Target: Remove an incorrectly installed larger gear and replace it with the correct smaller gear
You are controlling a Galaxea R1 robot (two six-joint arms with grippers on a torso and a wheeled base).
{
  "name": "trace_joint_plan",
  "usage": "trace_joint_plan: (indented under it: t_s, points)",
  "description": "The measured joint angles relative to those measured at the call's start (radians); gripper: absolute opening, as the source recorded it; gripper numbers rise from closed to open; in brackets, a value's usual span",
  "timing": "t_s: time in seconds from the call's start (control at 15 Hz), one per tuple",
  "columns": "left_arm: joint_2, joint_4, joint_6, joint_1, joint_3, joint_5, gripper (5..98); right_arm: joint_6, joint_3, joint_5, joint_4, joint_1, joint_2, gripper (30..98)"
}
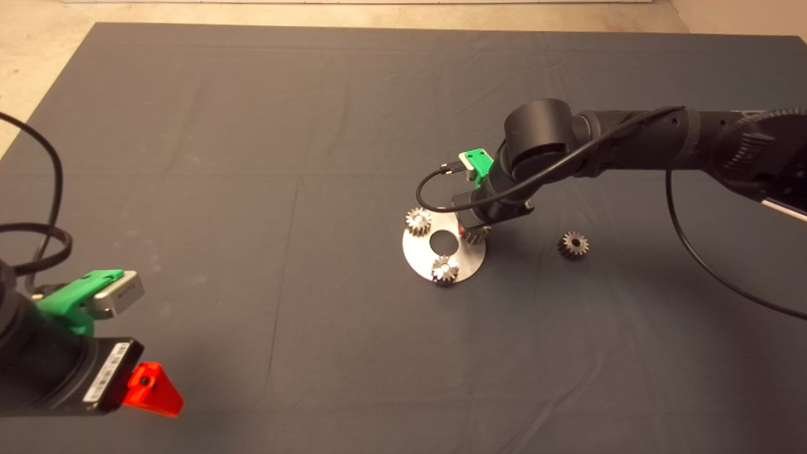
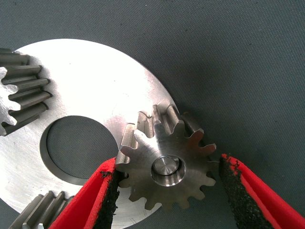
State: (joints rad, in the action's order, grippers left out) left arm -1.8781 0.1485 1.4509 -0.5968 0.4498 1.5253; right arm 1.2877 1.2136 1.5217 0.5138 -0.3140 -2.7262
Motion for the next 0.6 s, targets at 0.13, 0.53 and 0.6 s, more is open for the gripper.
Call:
trace_joint_plan:
  t_s: [0.13, 0.53, 0.6]
  points:
    - [0.000, 0.000, 0.000, 0.000, 0.000, 0.000, 98.2, 0.000, 0.000, -0.001, 0.007, 0.004, 0.000, 55.4]
    - [0.000, 0.000, 0.000, 0.000, 0.000, 0.000, 98.2, 0.000, 0.000, -0.001, 0.009, 0.004, 0.000, 55.4]
    - [0.000, 0.000, 0.000, 0.000, 0.000, 0.000, 98.2, 0.000, 0.000, -0.001, 0.009, 0.004, 0.000, 55.4]
